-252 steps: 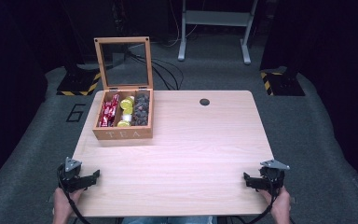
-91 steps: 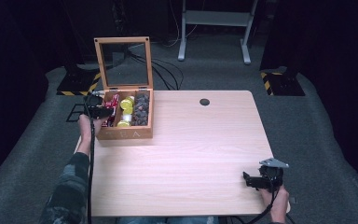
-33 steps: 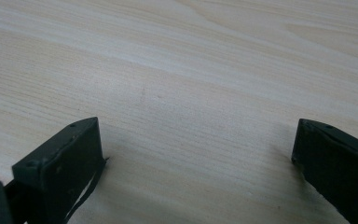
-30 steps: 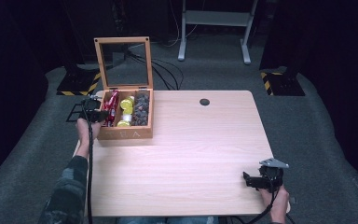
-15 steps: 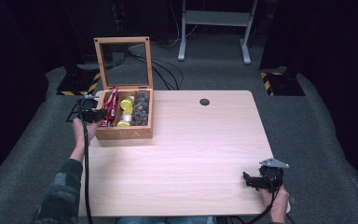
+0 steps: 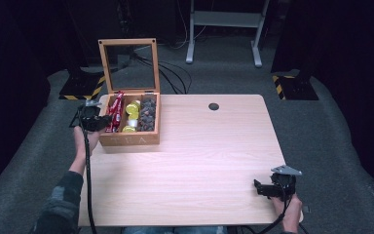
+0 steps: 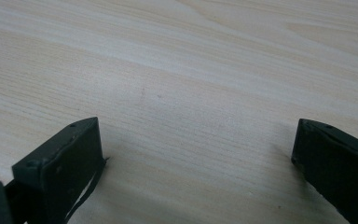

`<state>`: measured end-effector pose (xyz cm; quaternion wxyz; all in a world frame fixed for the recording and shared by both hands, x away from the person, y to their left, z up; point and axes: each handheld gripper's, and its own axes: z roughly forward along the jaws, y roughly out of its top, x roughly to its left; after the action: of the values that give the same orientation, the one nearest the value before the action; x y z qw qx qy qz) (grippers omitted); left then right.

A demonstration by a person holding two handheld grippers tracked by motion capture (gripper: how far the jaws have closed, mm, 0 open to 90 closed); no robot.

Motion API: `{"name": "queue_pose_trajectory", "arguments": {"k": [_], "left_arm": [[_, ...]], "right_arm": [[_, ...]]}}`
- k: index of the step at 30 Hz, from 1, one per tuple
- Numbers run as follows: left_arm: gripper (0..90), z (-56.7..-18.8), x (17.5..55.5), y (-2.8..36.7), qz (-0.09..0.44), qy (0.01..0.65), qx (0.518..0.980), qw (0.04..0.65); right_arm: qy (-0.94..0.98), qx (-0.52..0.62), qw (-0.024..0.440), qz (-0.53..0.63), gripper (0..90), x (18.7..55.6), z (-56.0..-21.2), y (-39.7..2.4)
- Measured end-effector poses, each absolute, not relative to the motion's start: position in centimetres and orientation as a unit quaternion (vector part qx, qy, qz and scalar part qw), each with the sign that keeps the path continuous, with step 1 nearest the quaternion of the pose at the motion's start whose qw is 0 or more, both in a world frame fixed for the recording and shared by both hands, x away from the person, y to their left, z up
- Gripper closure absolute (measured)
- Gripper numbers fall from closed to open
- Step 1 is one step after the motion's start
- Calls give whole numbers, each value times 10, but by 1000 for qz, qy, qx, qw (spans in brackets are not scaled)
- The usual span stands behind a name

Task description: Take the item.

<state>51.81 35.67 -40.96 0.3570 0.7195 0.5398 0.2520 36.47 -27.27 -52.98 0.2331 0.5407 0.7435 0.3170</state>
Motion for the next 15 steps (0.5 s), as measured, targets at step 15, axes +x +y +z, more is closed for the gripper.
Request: {"name": "queue_pose_trajectory", "arguments": {"k": [15], "left_arm": [[859,-393,500,335,260,502,735,374]], "right_arm": [[744,541,231,316,12,365,-530,-273]]}}
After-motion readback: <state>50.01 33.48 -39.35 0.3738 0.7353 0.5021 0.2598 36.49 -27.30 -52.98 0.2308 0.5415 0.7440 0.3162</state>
